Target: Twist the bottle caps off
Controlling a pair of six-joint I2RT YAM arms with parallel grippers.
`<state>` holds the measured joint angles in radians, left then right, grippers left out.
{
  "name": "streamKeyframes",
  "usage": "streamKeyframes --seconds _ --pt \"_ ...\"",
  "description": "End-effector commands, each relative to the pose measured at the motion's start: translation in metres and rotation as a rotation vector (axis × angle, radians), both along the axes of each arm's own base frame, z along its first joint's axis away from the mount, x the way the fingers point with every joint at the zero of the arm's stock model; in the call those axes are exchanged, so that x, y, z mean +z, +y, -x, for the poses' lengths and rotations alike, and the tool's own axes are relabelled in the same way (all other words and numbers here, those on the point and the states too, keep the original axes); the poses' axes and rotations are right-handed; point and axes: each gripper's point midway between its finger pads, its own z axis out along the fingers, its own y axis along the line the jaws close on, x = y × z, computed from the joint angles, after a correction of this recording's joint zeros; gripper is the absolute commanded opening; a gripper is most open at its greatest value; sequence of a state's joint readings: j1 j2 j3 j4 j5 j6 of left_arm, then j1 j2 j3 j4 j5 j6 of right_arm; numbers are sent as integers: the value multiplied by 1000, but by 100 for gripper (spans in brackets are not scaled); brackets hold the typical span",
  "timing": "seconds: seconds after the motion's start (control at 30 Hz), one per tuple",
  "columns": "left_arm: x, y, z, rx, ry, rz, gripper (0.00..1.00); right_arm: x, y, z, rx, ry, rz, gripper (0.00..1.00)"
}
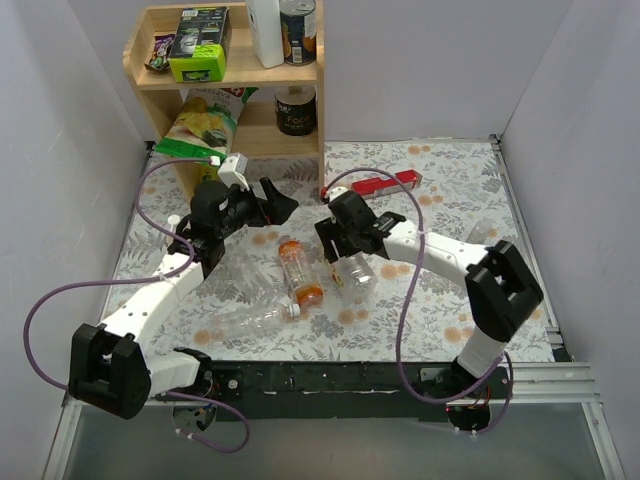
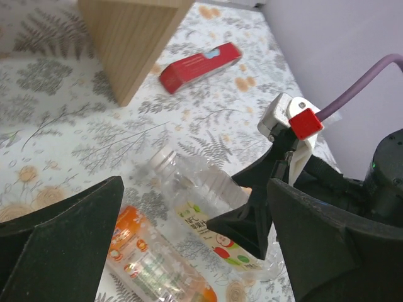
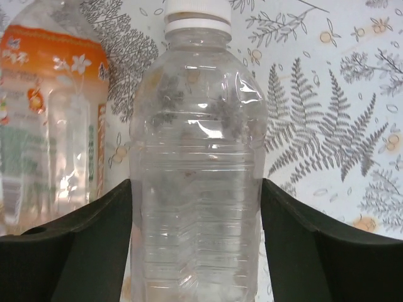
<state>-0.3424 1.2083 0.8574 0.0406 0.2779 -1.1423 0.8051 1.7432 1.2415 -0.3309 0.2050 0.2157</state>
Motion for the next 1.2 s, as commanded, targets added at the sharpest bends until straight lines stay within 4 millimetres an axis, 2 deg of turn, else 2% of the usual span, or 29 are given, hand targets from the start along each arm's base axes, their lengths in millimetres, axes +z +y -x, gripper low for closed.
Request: streamKeyframes --seconds 0.0,0.03,0.1,0.13,0.2,0.23,0.33,0.37,0.4,0.5,0.63,0.73,0.9,0.97,1.17 --pt "47 -16 25 -157 -166 78 98 66 -11 4 -38 -80 -192 37" --pt "49 -19 29 -182 -178 89 98 82 -19 9 -53 -102 -252 37" --pt "60 -27 40 -253 -209 128 98 107 -26 3 -68 -149 -356 35" --pt "61 -29 44 -273 -208 140 98 123 -35 8 -91 -177 -414 29" --pt "65 -37 53 -332 -200 182 98 145 -47 2 -148 -241 -474 26" --pt "66 -40 55 -341 -185 203 98 164 -54 5 -168 -290 -508 25" --pt "62 -50 57 -352 -148 224 98 194 -61 6 -213 -381 -627 25" --pt "58 -54 59 -349 -135 220 98 196 -59 6 -230 -383 -680 25" --pt "53 -58 60 -347 -121 211 98 211 -57 4 -232 -421 -738 25" --pt "44 -75 68 -355 -101 183 98 227 -56 3 -272 -466 -823 23" --pt "35 -92 78 -378 -91 164 98 237 -54 3 -310 -505 -883 22" --pt "26 -98 78 -373 -74 143 98 238 -50 3 -323 -514 -889 22" --pt "8 -97 65 -277 -46 72 98 239 -45 4 -338 -528 -903 22" --pt "7 -98 65 -276 -42 72 98 238 -43 4 -347 -529 -900 22" --pt "19 -118 74 -363 -59 144 98 231 -39 5 -359 -520 -893 22"
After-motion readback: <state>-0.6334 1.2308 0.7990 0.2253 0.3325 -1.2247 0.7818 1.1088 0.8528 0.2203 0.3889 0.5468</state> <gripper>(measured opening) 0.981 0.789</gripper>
